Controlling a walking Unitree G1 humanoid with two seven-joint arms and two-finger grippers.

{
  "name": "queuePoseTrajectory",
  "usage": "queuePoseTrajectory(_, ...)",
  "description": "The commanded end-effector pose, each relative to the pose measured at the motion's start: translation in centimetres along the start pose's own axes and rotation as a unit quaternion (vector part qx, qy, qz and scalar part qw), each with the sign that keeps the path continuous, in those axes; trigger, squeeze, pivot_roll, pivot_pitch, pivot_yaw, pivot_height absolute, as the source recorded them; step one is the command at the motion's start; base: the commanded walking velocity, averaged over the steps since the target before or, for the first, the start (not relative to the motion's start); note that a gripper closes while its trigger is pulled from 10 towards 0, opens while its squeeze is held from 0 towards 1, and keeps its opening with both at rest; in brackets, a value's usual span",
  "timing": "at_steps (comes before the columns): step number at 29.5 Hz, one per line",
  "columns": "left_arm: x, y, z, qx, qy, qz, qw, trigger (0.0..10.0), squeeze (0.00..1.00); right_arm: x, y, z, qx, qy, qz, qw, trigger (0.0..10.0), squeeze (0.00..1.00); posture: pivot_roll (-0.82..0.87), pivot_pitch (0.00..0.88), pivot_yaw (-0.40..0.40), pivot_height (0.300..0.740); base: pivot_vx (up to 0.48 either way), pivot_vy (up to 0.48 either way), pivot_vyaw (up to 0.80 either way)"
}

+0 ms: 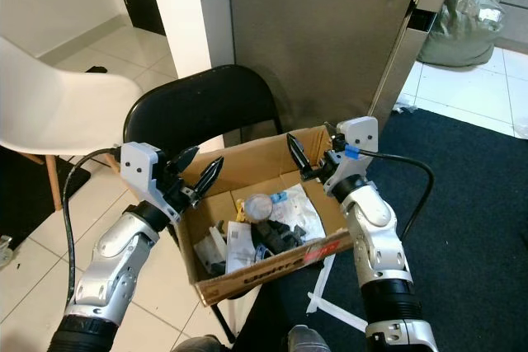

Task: Picking trash to rubbish bin

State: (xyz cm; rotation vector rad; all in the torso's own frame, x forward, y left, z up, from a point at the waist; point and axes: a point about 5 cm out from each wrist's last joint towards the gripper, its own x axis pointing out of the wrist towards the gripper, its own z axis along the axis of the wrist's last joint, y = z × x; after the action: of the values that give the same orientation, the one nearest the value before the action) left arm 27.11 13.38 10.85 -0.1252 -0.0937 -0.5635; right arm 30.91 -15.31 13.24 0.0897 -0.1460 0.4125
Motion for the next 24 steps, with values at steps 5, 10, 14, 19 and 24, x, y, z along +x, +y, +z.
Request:
queuePoseTrajectory(5, 0.08, -0.38, -0.5, -0.001, 0.01, -0.004, 1.0, 10.0, 0.0, -0.08, -0.41, -0.09, 0.008, 0.007, -0.007, 1.0, 10.0, 0.0, 0.02, 0.0, -0.031, 0.74, -0.346, 0.0, 0.0)
queuePoseTrajectory(10, 0.12, -0.41, -0.53, -0.002, 0.01, -0.006, 1.0, 10.0, 0.0, -0.03, -0.42, -0.06, 0.007, 0.01, -0.006, 1.0, 10.0, 0.0, 0.02, 0.0, -0.031, 0.74, -0.352, 0.0, 0.0)
queuePoseTrajectory(14, 0.15, -0.42, -0.53, -0.002, 0.01, -0.007, 1.0, 10.0, 0.0, 0.01, -0.42, -0.06, 0.007, 0.011, -0.005, 1.0, 10.0, 0.0, 0.02, 0.0, -0.032, 0.74, -0.355, 0.0, 0.0)
queuePoseTrajectory(19, 0.17, -0.43, -0.53, -0.003, 0.01, -0.007, 1.0, 10.0, 0.0, 0.01, -0.45, -0.05, 0.007, 0.012, -0.005, 1.0, 10.0, 0.0, 0.02, 0.0, -0.032, 0.74, -0.358, 0.0, 0.0)
queuePoseTrajectory(24, 0.17, -0.44, -0.53, -0.002, 0.009, -0.008, 1.0, 10.0, 0.0, 0.01, -0.46, -0.05, 0.006, 0.014, -0.005, 1.0, 10.0, 0.0, 0.02, 0.0, -0.034, 0.74, -0.359, 0.0, 0.0)
